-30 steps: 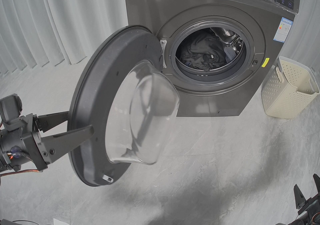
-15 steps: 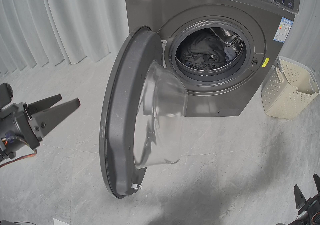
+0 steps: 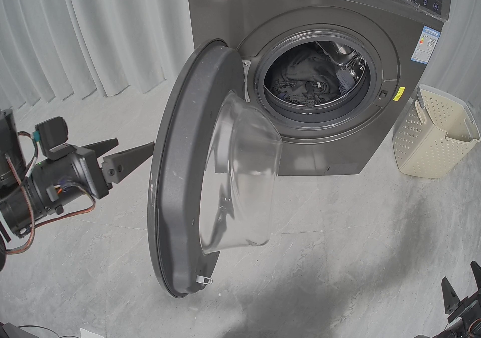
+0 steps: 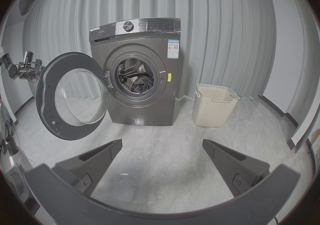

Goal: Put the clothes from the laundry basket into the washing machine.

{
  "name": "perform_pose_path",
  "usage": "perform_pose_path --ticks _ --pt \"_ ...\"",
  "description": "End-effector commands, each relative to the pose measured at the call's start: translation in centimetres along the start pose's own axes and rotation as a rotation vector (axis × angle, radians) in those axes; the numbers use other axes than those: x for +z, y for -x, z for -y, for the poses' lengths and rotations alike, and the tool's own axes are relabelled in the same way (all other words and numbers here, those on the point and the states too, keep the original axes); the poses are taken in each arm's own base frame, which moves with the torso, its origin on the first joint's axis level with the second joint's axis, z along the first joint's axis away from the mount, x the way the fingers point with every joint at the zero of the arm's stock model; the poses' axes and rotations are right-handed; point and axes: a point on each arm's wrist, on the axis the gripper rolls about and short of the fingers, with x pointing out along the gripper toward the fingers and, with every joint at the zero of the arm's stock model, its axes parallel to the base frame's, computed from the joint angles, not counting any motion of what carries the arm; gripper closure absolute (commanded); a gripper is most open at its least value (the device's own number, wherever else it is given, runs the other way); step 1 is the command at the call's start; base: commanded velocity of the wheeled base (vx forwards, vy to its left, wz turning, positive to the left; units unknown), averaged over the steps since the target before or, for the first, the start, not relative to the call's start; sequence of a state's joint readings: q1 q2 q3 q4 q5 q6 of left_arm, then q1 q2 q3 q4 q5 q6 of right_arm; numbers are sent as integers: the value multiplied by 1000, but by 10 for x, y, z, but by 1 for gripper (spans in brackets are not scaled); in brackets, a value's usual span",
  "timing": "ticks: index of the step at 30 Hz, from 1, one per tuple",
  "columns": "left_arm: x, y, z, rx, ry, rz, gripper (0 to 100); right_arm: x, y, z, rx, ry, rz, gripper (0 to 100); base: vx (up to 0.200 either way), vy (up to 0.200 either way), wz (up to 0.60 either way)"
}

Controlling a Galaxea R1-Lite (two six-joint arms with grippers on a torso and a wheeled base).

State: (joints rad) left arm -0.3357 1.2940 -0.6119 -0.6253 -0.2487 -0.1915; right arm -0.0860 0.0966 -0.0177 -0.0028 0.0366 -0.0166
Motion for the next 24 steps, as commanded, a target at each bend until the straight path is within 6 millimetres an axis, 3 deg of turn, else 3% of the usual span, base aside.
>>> perform_pose_path --ticks 1,13,24 --pt "-9 -38 7 -58 3 -46 0 -5 -1 0 1 0 -19 0 0 0 0" --pt "0 -86 41 -176 -12 -26 0 -5 -1 0 1 0 -19 0 0 0 0" --pt "-4 -130 52 -199 -14 9 0 -5 -1 0 1 0 -19 0 0 0 0"
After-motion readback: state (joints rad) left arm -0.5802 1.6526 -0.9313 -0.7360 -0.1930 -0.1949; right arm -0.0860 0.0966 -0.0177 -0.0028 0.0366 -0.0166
